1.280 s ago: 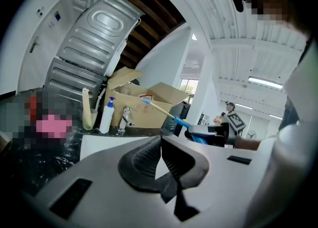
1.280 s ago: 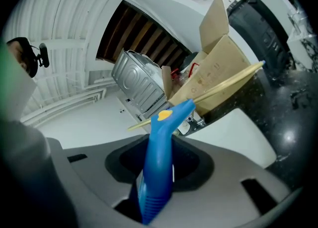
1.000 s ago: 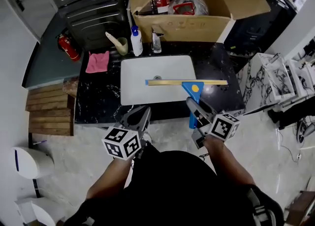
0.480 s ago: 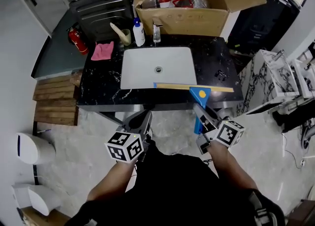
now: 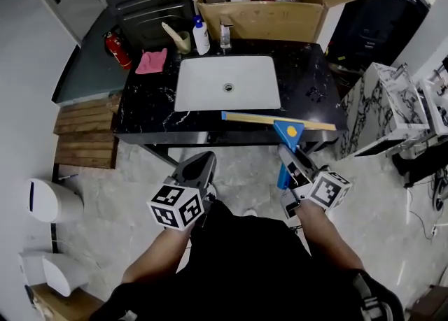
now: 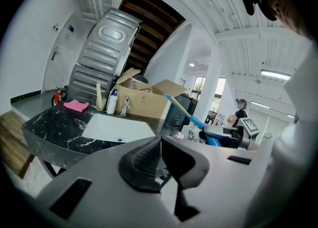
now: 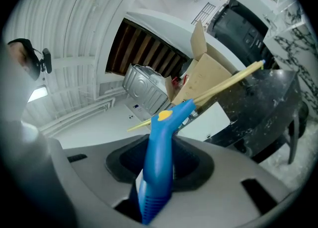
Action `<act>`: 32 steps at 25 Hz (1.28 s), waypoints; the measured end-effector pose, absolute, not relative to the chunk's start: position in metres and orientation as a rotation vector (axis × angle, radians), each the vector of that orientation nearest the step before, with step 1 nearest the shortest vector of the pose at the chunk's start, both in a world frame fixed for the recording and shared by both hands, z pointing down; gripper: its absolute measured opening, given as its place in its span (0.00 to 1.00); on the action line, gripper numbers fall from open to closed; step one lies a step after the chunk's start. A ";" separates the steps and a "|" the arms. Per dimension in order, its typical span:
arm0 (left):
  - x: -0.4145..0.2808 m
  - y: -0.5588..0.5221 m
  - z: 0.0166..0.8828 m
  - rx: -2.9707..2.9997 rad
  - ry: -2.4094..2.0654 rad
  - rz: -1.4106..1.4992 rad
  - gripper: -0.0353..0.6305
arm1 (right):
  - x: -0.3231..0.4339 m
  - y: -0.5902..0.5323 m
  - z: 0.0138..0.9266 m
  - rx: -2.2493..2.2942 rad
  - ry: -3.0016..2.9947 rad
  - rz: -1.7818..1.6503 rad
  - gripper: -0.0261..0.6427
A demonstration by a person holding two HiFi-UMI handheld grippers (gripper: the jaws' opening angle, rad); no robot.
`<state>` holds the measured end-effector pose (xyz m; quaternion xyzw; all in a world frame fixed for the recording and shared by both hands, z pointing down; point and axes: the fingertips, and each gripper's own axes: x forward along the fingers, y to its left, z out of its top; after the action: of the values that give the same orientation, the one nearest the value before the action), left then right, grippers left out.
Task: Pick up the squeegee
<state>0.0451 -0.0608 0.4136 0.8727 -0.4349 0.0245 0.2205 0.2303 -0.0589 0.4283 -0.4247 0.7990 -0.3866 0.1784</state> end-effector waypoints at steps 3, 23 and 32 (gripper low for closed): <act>0.043 -0.055 0.413 2.424 -1.185 0.087 0.08 | 0.226 -0.058 0.423 -1.227 2.259 -1.048 0.24; -0.011 -0.072 0.397 2.476 -1.069 0.088 0.08 | 0.171 -0.061 0.387 -1.316 2.191 -0.954 0.24; -0.013 -0.075 0.405 2.468 -1.046 0.093 0.08 | 0.156 -0.049 0.395 -1.283 2.154 -1.049 0.24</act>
<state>-0.0132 -0.0754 0.4054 0.8960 -0.3798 0.0336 0.2278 0.1560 -0.0488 0.3945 -0.4614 0.7750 -0.3772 0.2103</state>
